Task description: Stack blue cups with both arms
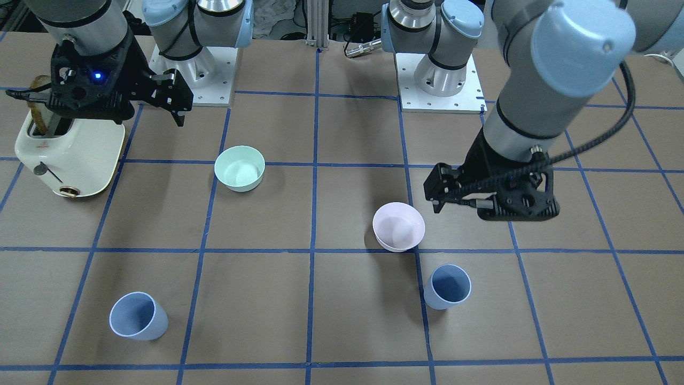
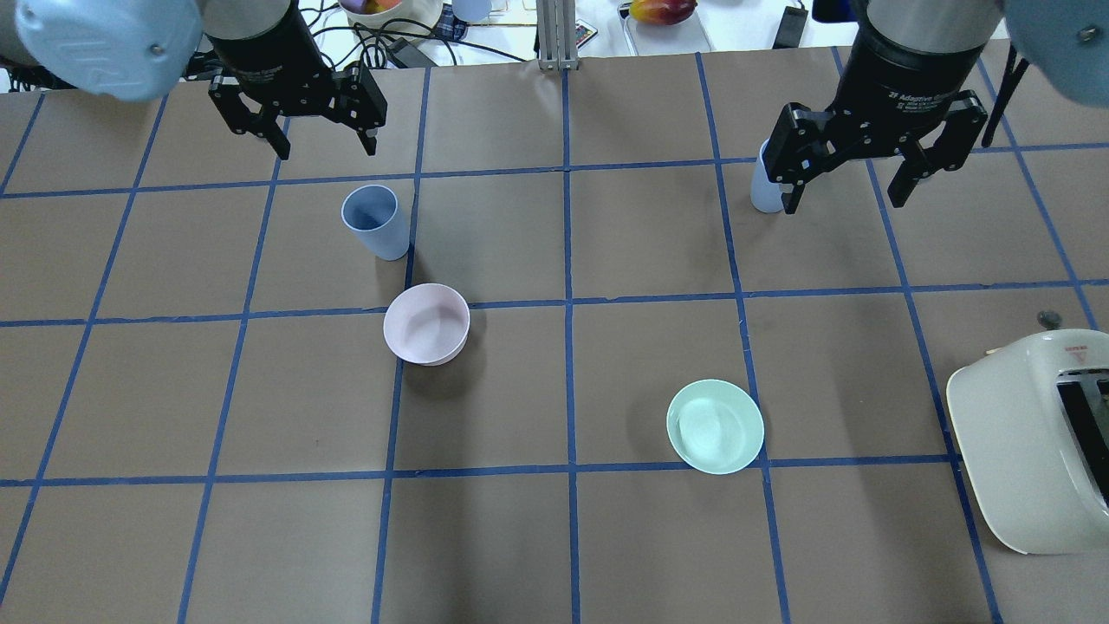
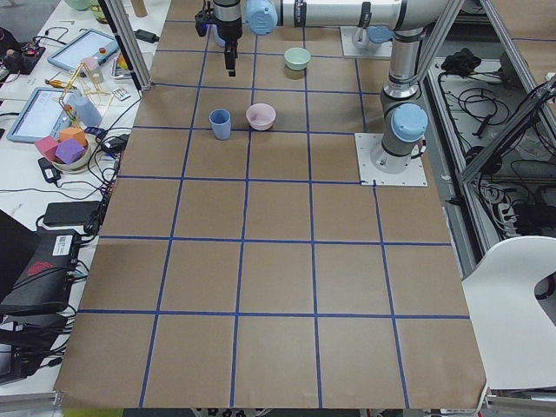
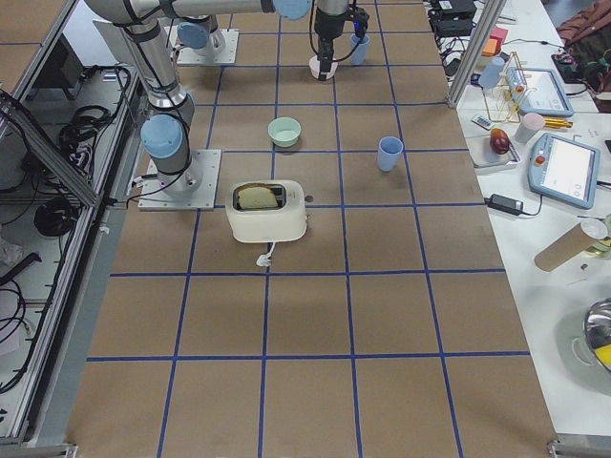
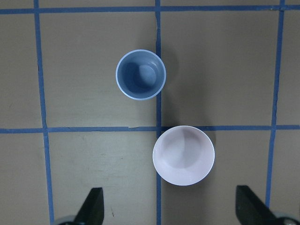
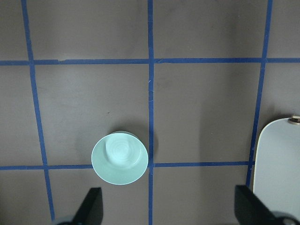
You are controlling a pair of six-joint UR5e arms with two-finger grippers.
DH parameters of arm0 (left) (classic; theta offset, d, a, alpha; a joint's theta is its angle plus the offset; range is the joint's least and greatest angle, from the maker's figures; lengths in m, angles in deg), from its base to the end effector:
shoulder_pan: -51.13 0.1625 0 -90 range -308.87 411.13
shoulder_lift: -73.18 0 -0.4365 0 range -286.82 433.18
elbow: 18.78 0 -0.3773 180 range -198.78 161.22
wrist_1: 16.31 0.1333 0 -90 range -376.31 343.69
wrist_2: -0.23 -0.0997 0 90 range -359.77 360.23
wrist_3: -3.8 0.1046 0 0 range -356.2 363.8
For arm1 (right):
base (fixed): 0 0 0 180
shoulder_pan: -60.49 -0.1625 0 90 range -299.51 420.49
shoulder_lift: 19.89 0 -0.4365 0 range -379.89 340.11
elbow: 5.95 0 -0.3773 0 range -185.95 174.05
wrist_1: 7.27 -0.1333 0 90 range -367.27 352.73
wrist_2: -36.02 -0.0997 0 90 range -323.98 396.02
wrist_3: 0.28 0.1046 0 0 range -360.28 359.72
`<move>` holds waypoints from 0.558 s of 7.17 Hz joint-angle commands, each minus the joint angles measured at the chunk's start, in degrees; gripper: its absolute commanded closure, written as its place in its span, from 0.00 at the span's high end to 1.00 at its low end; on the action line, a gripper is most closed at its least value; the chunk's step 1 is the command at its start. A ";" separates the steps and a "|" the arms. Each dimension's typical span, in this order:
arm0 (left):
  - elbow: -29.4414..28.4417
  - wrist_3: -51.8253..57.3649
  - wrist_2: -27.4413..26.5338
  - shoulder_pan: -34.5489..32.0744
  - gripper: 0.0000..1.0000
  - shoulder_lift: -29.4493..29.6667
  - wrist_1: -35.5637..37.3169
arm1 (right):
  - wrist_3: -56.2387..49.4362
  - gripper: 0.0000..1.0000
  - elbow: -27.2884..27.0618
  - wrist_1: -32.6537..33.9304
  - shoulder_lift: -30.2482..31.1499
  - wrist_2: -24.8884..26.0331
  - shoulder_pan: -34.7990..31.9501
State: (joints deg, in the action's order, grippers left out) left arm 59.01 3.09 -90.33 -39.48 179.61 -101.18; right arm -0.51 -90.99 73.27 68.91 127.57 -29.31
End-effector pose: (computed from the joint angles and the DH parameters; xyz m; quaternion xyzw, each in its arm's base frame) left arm -0.1387 -0.5996 0.4504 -0.0009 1.0000 -0.0080 0.0048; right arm 0.1288 -0.4749 0.5097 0.0009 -0.9987 -0.0498 0.0133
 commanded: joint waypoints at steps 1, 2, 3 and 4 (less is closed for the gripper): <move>-1.15 0.63 0.04 -0.09 1.00 8.67 8.80 | -0.74 1.00 -0.21 -0.29 -0.47 0.04 0.33; -1.15 0.46 0.04 -0.87 1.00 11.06 9.45 | -0.83 1.00 -0.21 0.05 -2.47 0.04 0.68; -0.36 0.54 -0.05 -2.19 1.00 12.91 9.29 | -1.09 1.00 0.83 1.10 -4.67 -0.22 2.51; 0.69 0.80 -0.14 -2.46 1.00 14.23 9.46 | -7.97 1.00 0.50 11.47 -6.43 -0.49 5.48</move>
State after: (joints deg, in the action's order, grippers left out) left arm 58.68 3.67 -90.38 -41.24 191.82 -92.10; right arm -3.23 -90.54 76.68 64.69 127.35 -26.66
